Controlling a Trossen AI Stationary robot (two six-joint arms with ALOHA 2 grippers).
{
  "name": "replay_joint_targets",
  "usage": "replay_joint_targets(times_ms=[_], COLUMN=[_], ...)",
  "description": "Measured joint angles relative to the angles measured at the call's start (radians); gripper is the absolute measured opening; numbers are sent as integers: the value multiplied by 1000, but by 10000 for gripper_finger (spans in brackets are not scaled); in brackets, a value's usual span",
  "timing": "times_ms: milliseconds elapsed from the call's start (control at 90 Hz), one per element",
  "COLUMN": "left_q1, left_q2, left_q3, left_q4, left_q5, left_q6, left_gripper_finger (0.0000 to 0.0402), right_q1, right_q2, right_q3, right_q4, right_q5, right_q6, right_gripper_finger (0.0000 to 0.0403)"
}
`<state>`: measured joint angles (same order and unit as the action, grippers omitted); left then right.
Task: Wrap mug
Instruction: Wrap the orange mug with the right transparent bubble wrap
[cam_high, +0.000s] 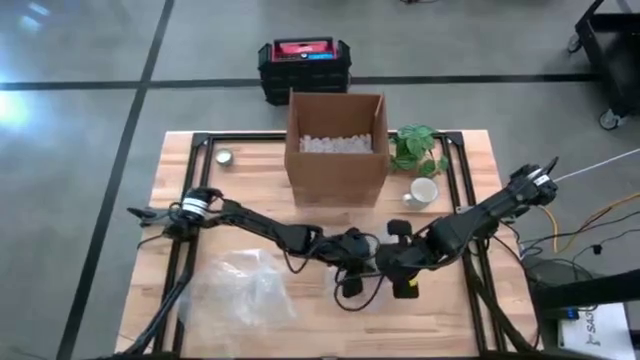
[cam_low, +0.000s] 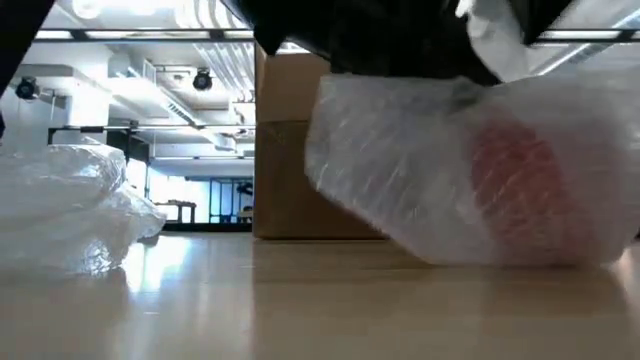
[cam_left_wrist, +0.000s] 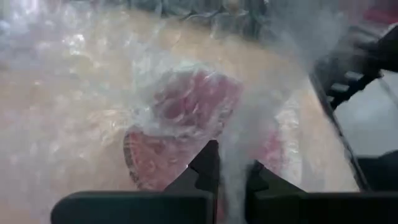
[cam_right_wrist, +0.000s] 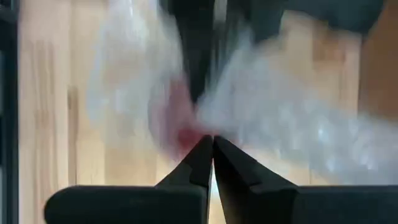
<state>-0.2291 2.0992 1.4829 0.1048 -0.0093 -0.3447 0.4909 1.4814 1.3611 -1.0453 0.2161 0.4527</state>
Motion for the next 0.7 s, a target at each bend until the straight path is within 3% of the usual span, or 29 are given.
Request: replay_joint_targets(times_ms=[133, 389, 567, 700], left_q1=[0, 0, 1, 1], left_q2=[0, 0, -12, -38], left_q3=[1, 2, 2, 0], left_q4=[6, 9, 2, -8], left_q5=[0, 2, 0, 5], left_q6=[-1, 3, -4, 3], left_gripper_finger=[0, 0, 1, 30], right_q1=[-5, -2, 12, 13], right_q2=[-4, 47, 51, 47], right_q3=[-32, -203, -324, -367], right_q4=[29, 200, 329, 390], right_q5=[127, 39, 34, 27], right_q6=[-14, 26, 87, 110], right_gripper_finger=[0, 0, 0, 0])
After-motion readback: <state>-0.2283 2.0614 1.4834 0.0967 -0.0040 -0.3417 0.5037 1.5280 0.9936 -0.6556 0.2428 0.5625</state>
